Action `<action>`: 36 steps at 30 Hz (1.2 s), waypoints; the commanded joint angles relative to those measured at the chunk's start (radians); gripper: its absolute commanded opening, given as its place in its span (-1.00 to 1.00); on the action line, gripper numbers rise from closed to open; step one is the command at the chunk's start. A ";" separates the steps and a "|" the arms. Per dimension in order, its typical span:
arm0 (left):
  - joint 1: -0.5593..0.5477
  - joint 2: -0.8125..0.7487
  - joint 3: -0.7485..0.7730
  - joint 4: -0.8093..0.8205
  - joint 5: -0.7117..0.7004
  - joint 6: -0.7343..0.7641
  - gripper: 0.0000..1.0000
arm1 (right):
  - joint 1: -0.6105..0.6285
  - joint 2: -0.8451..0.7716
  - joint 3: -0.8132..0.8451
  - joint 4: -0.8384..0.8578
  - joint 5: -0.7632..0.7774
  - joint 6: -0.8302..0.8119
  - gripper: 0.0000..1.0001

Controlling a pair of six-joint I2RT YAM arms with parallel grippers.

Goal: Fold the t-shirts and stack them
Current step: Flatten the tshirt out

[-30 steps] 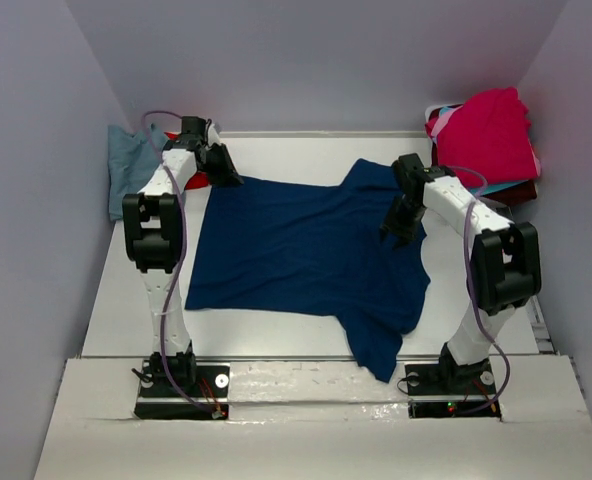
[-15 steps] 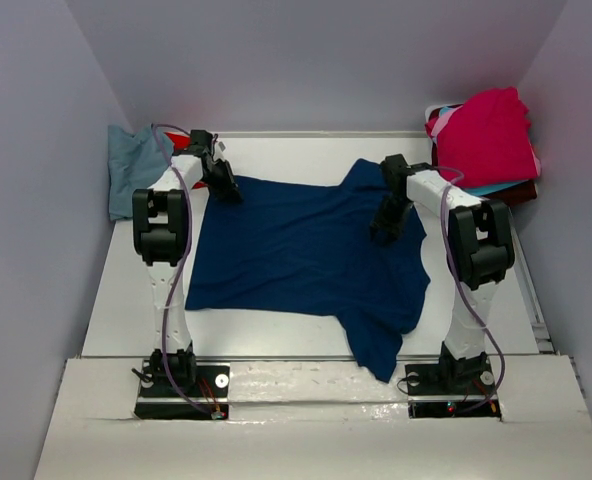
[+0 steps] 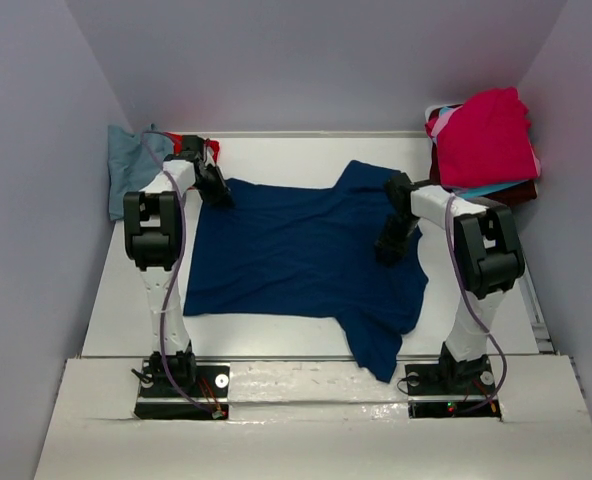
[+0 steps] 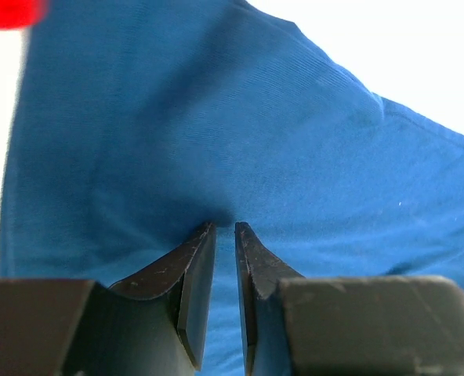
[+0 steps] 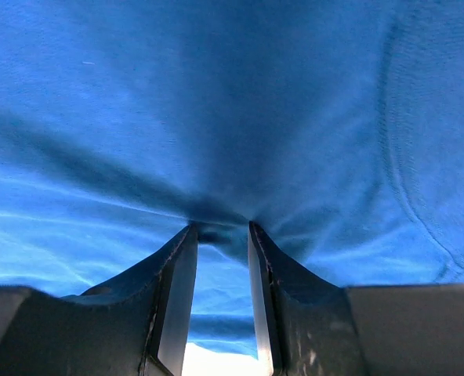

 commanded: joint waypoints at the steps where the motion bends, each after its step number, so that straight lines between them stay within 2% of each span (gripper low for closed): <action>1: 0.044 -0.033 -0.091 -0.042 -0.098 0.007 -0.38 | -0.007 -0.059 -0.058 0.004 0.012 -0.016 -0.23; 11: 0.054 -0.113 -0.217 -0.003 -0.093 -0.005 -0.38 | -0.007 -0.148 -0.159 -0.008 0.011 -0.031 -0.22; 18: 0.054 -0.116 -0.239 0.006 -0.074 0.000 -0.37 | -0.007 -0.207 -0.250 0.006 -0.018 -0.030 -0.22; 20: 0.054 -0.125 -0.233 0.023 -0.042 0.009 -0.22 | -0.007 -0.211 -0.262 0.018 -0.017 -0.031 -0.22; 24: 0.045 -0.160 -0.179 0.060 -0.021 0.030 -0.01 | -0.007 -0.187 -0.227 0.030 -0.028 -0.036 -0.22; 30: 0.045 -0.049 -0.026 -0.029 0.003 0.041 -0.01 | -0.007 -0.119 -0.103 -0.003 -0.026 -0.062 -0.22; 36: 0.035 0.025 0.050 -0.057 0.028 0.050 -0.02 | -0.007 -0.095 -0.044 -0.023 -0.015 -0.079 -0.22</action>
